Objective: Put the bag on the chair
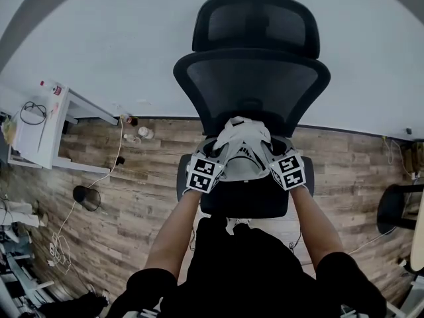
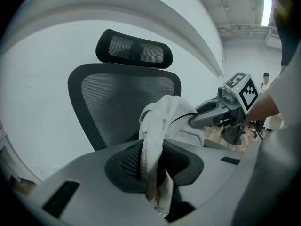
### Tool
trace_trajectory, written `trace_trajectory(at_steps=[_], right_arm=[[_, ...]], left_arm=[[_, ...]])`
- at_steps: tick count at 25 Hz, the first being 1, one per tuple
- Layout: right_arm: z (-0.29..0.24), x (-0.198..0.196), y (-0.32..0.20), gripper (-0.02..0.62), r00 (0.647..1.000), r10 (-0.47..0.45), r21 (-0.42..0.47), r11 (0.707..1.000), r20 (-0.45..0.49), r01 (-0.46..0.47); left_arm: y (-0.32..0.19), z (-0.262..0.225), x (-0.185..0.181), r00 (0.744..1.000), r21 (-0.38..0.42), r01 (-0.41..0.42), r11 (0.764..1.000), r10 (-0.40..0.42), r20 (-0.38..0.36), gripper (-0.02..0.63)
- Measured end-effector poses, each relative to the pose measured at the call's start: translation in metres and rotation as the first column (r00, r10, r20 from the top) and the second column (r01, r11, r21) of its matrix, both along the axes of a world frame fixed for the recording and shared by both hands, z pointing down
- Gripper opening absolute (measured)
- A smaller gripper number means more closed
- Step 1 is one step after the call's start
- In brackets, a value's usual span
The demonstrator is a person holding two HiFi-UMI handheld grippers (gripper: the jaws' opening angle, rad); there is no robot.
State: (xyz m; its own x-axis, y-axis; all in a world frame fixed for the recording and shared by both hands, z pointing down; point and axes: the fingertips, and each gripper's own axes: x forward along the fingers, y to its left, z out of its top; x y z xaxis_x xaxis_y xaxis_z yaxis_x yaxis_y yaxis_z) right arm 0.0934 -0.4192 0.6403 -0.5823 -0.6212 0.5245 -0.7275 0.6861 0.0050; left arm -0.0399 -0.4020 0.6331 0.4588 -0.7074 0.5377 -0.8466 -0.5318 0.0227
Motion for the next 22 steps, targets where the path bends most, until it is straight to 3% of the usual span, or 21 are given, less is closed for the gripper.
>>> trace_trajectory(at_steps=[13,18,22], right_arm=[[0.012,0.010,-0.015,0.116,0.998,0.062,0.016,0.998,-0.009,-0.062],[0.017,0.004,-0.015,0.214,0.998,0.046,0.018,0.999,-0.033,-0.046],[0.017,0.008,-0.011,0.302,0.998,0.043,0.017,0.999,-0.037,-0.042]], left_arm=[[-0.015,0.008,0.012,0.998,0.026,-0.029,0.999,0.027,0.049,0.110],[-0.018,0.010,0.008,0.992,0.060,-0.058,0.997,0.051,0.114,0.141],[-0.014,0.005,0.012,0.994,0.076,-0.044,0.996,0.036,0.108,0.211]])
